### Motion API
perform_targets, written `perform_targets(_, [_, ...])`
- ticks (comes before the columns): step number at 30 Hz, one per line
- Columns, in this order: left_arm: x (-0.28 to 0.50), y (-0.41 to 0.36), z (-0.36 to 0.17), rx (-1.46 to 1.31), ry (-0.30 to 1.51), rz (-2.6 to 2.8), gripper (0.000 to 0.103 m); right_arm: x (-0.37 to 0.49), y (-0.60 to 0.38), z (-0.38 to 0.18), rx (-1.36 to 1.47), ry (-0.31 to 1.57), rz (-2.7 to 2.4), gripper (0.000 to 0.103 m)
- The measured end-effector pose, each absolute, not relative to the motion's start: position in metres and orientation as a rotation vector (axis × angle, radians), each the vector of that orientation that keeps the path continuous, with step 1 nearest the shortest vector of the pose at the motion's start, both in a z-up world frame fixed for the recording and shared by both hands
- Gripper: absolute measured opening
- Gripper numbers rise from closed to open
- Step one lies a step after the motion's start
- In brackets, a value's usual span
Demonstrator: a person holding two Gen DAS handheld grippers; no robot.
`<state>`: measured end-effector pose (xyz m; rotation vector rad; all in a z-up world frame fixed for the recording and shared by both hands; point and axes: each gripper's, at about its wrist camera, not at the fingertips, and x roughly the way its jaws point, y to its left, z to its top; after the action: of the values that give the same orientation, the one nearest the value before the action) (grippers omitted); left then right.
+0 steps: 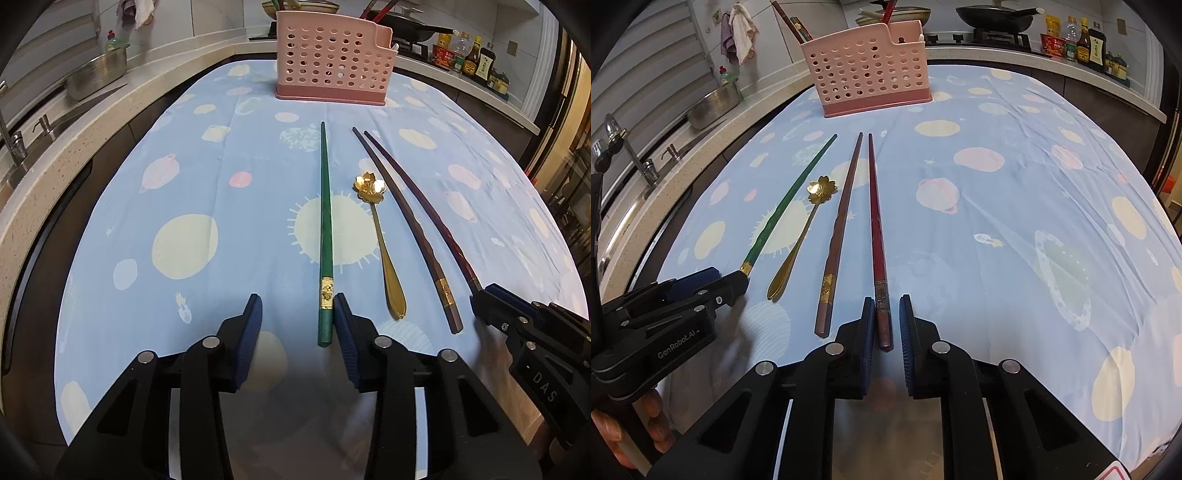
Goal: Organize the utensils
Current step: 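Grasp the other green chopstick with the left tool while the right tool grasps a dark red chopstick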
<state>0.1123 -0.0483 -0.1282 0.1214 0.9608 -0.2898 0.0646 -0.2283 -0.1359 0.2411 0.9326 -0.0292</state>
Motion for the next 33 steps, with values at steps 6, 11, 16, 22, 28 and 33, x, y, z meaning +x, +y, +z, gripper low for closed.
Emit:
perform_targets(6, [0.11, -0.051, -0.127, 0.111, 0.966, -0.322, 0.008, 0.065, -0.23, -0.136, 0.248, 0.932, -0.026, 0.008])
perform_targets(11, [0.107, -0.047, -0.123, 0.09, 0.97, -0.326, 0.008, 0.059, -0.229, -0.131, 0.253, 0.924, -0.019, 0.007])
perform_targets(16, [0.102, -0.039, -0.105, 0.065, 0.942, -0.324, 0.008, 0.047, -0.231, -0.116, 0.266, 0.883, -0.022, 0.007])
perform_targets(22, [0.095, -0.029, -0.076, 0.027, 0.895, -0.321, 0.007, 0.033, -0.238, -0.088, 0.287, 0.815, -0.025, 0.007])
perform_targets(28, [0.089, -0.021, -0.041, -0.002, 0.828, -0.317, 0.007, 0.02, -0.245, -0.051, 0.295, 0.729, -0.027, 0.007])
perform_targets(33, [0.087, -0.013, -0.013, -0.024, 0.781, -0.326, 0.007, 0.014, -0.257, -0.017, 0.323, 0.648, -0.032, 0.007])
